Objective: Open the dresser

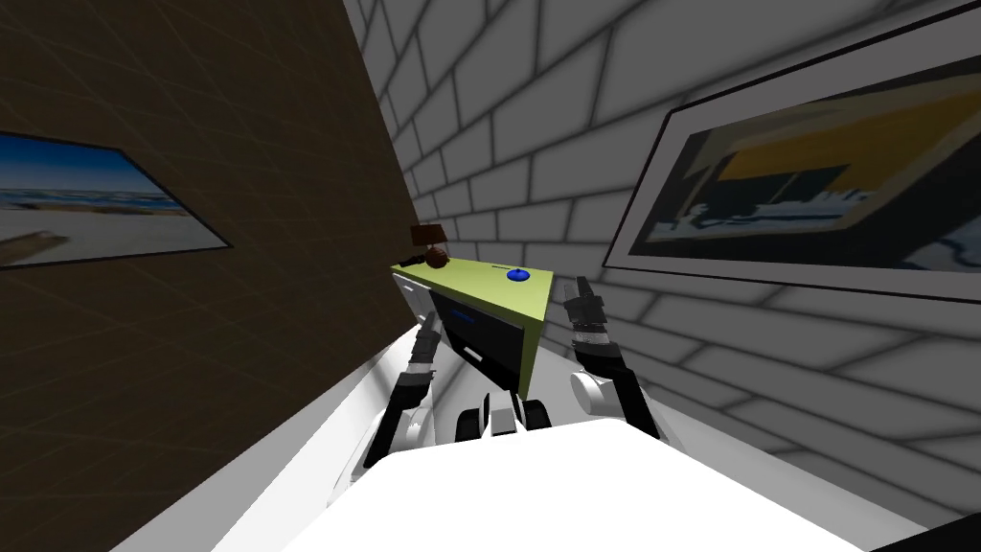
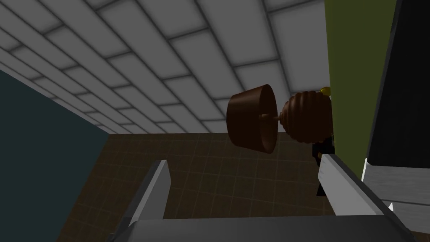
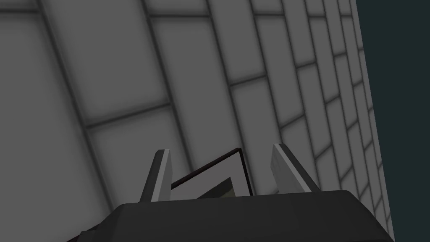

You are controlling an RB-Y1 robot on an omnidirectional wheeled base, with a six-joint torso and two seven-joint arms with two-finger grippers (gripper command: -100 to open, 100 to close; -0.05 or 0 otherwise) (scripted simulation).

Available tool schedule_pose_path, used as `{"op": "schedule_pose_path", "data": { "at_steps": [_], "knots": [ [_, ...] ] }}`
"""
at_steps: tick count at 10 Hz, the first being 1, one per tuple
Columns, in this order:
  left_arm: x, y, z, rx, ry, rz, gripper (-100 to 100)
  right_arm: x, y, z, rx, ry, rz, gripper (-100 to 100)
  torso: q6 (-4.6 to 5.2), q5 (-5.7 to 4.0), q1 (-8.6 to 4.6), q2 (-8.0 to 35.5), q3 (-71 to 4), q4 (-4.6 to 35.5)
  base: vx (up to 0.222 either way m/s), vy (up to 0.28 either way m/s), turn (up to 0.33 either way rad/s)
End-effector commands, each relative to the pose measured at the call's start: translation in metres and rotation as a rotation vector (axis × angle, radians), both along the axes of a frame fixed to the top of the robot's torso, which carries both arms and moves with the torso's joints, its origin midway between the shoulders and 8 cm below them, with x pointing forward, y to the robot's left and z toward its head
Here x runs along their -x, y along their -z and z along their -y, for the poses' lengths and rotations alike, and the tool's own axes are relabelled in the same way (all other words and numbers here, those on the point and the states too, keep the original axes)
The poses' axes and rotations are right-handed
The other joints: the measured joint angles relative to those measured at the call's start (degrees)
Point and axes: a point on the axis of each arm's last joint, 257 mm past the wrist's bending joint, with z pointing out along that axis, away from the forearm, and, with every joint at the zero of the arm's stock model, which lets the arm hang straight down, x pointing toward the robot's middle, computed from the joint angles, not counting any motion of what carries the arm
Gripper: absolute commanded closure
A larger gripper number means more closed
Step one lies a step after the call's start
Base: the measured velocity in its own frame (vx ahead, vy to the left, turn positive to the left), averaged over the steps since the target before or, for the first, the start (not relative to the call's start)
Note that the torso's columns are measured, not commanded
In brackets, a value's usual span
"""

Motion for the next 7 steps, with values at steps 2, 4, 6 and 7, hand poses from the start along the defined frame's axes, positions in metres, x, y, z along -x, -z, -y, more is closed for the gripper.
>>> {"op": "schedule_pose_path", "data": {
  "at_steps": [2,4,6,7],
  "knots": [
    [-0.012,0.038,0.008,-0.048,0.032,-0.092,-100,0.0,0.0,0.0,0.0,0.0,0.0,0,0.01,0.01,0.03,-0.01,0.01,0.0,0.026,0.042,-0.156],
    [-0.017,0.065,0.013,-0.093,0.056,-0.159,-100,0.0,0.0,0.0,0.0,0.0,0.0,0,0.0,0.03,0.1,-0.1,-0.05,-0.02,0.041,0.06,-0.183],
    [-0.018,0.076,0.014,-0.11,0.063,-0.184,-100,0.0,0.0,0.0,0.0,0.0,0.0,0,0.0,0.01,0.02,-0.04,-0.02,-0.01,0.022,0.04,-0.115],
    [-0.019,0.086,0.015,-0.128,0.071,-0.209,-100,0.0,0.0,0.0,0.0,0.0,0.0,0,0.0,-0.01,-0.03,0.0,0.0,0.0,0.024,0.043,-0.123]
  ]
}}
